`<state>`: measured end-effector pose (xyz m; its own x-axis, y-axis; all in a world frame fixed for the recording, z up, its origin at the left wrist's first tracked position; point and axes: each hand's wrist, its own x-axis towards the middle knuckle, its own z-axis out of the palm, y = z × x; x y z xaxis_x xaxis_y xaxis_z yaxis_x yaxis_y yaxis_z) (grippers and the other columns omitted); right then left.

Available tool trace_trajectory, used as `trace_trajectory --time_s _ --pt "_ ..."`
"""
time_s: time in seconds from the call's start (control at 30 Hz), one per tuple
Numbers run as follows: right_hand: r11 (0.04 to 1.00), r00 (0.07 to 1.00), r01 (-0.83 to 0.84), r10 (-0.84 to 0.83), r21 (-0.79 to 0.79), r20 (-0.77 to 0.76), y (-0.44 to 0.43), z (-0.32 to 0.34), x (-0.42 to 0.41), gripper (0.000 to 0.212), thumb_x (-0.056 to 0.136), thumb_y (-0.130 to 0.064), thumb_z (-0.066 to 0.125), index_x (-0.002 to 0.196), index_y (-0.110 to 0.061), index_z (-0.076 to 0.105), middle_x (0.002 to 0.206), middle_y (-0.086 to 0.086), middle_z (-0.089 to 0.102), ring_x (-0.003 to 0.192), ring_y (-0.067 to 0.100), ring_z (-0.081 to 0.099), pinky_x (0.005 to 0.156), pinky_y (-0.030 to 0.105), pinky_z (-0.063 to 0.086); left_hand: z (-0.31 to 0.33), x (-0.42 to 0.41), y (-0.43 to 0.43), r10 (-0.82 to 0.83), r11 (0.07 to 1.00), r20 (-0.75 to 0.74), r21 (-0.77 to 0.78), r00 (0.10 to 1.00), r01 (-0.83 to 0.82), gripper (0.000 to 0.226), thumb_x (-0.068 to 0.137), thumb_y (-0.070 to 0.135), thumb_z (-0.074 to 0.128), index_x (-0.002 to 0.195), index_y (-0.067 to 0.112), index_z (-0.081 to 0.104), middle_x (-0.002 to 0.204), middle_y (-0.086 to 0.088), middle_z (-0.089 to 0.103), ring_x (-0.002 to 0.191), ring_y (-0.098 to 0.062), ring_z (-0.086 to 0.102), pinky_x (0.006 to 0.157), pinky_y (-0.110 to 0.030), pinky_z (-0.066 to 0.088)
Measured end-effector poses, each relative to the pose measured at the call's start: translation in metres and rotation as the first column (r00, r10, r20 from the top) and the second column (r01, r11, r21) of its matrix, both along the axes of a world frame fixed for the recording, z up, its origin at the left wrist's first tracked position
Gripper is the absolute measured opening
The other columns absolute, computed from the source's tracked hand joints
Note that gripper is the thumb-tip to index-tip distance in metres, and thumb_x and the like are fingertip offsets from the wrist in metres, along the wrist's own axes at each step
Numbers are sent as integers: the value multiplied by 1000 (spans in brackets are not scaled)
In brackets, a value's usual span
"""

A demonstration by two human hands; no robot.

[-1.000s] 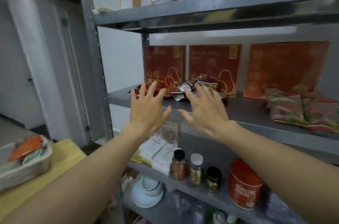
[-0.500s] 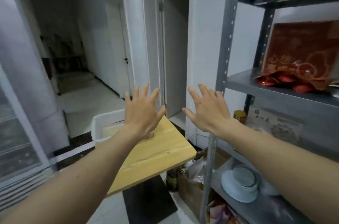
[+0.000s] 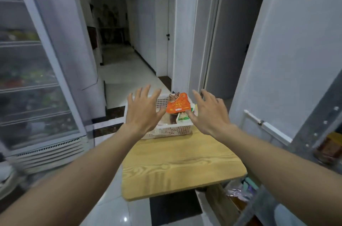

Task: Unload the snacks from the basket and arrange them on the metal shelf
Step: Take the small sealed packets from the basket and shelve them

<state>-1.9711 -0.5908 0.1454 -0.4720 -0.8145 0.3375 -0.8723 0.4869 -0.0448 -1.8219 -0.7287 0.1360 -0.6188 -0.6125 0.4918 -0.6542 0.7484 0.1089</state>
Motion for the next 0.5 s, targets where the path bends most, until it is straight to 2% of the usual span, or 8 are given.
trace_trajectory --time_s 0.23,0.5 --pt "999 998 -24 21 48 66 -81 -40 -63 68 96 -53 45 153 -23 22 153 10 35 139 29 35 110 46 31 -34 -52 -77 -16 997 9 78 1000 15 59 92 47 52 146 28 38 155 -8 32 141 -28 30 114 -49 24" --pt "990 988 -46 26 135 150 -170 -93 -101 67 98 -50 45 153 -22 20 158 9 28 141 31 32 110 48 31 -96 -101 -167 -60 970 16 238 998 54 61 92 43 57 148 30 36 158 -7 28 144 -28 25 118 -50 19"
